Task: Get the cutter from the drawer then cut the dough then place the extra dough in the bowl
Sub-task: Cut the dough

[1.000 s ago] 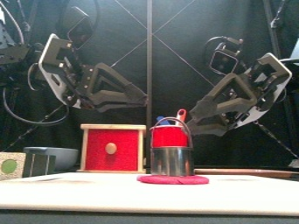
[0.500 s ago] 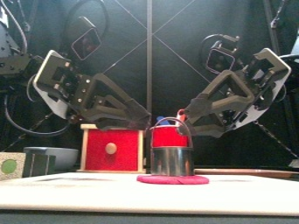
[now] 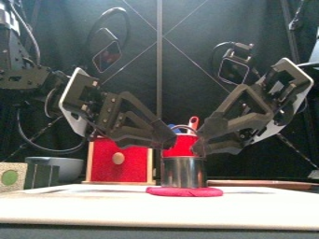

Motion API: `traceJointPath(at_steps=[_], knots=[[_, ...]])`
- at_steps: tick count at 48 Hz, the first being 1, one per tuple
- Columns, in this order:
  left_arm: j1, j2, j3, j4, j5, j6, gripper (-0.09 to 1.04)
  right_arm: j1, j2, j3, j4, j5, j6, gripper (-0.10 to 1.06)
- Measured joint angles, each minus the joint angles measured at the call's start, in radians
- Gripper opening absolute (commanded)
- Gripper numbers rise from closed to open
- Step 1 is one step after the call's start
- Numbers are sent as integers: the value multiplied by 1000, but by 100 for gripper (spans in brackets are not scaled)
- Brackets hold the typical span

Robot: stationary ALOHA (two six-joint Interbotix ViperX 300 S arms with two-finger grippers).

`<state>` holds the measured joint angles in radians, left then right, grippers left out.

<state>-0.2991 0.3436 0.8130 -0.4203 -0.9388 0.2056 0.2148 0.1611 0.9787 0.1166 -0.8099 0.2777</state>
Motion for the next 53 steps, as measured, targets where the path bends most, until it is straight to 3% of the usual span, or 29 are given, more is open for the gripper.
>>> traceJointPath(at_steps=[11, 29, 53], knots=[[0, 15, -17, -2, 40, 2, 77, -2, 11, -5, 3, 8, -2, 76], [3, 14, -20, 0, 78, 2, 62, -9, 20, -23, 2, 51, -5, 64], [2, 9, -14, 3, 103, 0, 60, -9, 29, -37, -14, 109, -6, 52]])
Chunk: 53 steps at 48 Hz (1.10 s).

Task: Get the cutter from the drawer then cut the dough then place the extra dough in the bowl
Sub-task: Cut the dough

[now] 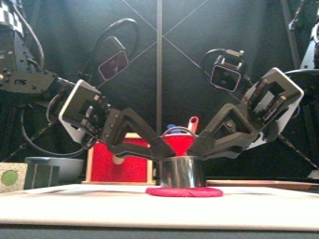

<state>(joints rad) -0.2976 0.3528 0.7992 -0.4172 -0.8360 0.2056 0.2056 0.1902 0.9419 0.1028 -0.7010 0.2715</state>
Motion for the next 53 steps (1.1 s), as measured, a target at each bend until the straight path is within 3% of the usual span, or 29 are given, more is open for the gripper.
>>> traceJointPath(at_steps=[53], knots=[[-18, 18, -25, -2, 137, 25, 60, 3, -17, -18, -21, 218, -2, 52]])
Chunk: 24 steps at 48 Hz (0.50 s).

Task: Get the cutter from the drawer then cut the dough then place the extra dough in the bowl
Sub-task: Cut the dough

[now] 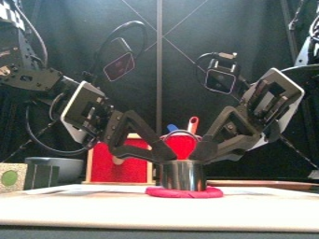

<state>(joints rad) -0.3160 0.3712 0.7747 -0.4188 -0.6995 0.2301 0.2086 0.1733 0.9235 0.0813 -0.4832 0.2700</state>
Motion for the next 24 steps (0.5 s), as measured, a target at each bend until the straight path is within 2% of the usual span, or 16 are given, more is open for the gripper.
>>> traceJointPath(at_steps=[24], knots=[[-2, 5, -3, -3, 43, 5, 60, 0, 9, -31, -31, 55, 0, 52]])
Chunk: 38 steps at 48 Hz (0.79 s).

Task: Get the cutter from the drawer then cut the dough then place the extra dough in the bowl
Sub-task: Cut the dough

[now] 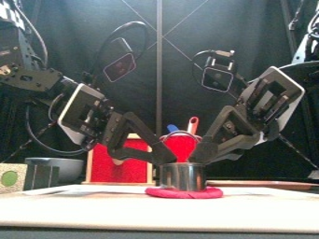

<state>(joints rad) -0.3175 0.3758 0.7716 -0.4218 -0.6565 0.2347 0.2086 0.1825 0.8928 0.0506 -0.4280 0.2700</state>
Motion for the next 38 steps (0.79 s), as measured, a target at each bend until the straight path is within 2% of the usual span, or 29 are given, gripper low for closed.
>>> traceJointPath(at_steps=[24, 38], knots=[[-2, 0, -6, -29, 32, 2, 60, -8, 12, -8, -17, 5, -2, 52], [0, 0, -6, -31, 43, 0, 60, -29, 21, -5, -28, 6, -2, 52]])
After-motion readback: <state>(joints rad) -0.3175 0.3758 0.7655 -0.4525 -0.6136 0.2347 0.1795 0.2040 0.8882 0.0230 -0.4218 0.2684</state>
